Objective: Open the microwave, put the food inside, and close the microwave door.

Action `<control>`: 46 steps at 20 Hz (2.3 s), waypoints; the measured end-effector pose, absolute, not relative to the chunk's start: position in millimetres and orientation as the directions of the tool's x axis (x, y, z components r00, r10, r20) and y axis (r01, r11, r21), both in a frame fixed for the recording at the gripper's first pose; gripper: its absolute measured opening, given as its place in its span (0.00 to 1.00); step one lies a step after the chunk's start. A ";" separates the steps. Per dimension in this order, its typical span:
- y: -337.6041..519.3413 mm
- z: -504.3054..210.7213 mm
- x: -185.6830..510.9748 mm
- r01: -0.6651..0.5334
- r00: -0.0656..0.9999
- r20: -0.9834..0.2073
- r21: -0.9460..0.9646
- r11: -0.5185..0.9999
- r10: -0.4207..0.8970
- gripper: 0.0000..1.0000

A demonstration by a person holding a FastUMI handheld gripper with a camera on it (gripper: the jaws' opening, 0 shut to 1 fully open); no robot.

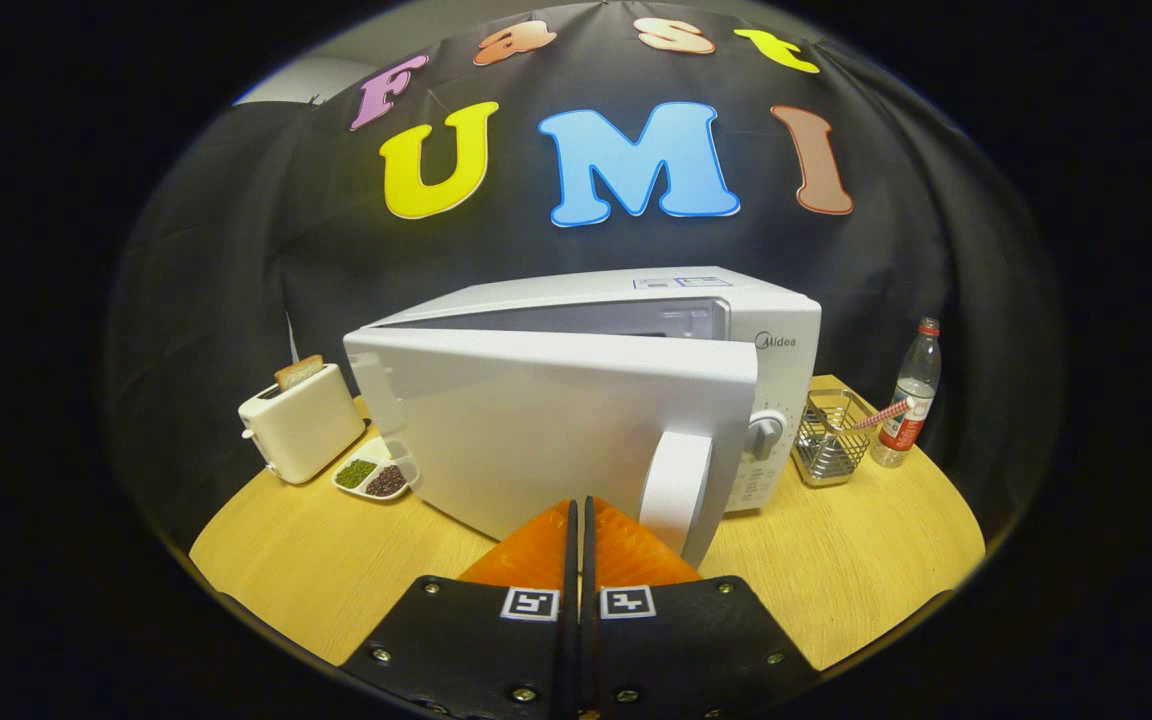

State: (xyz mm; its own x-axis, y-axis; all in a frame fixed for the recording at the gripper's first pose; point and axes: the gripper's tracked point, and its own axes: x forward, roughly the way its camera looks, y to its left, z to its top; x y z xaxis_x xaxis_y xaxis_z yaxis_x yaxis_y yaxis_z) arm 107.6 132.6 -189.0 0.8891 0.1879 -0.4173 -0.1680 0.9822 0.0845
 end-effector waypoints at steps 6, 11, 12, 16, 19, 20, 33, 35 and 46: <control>123.2 -193.3 144.9 -0.109 0.900 -0.413 0.087 0.990 0.135 0.01; 119.2 -198.9 166.7 -0.089 0.902 -0.416 0.087 0.992 0.117 0.01; 117.3 -199.8 170.6 -0.083 0.902 -0.417 0.088 0.993 0.113 0.01; 112.0 -199.8 187.0 -0.068 0.903 -0.416 0.096 0.993 0.102 0.01; 111.5 -200.1 191.3 -0.062 0.905 -0.415 0.073 0.995 0.087 0.01; 110.8 -199.4 192.6 -0.067 0.909 -0.408 0.052 0.996 0.083 0.01; 114.8 -183.3 184.6 -0.067 0.932 -0.358 -0.033 0.997 0.051 0.02; 116.5 -166.5 173.7 -0.063 0.945 -0.324 -0.046 0.997 0.044 0.02; 116.5 -91.2 91.1 0.022 0.982 -0.188 -0.028 0.999 -0.027 0.02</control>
State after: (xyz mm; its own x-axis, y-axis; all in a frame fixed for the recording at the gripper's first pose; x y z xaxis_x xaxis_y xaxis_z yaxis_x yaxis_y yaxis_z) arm 91.1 116.5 -91.2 0.9819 -0.0268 -0.1876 0.0219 0.9994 -0.0282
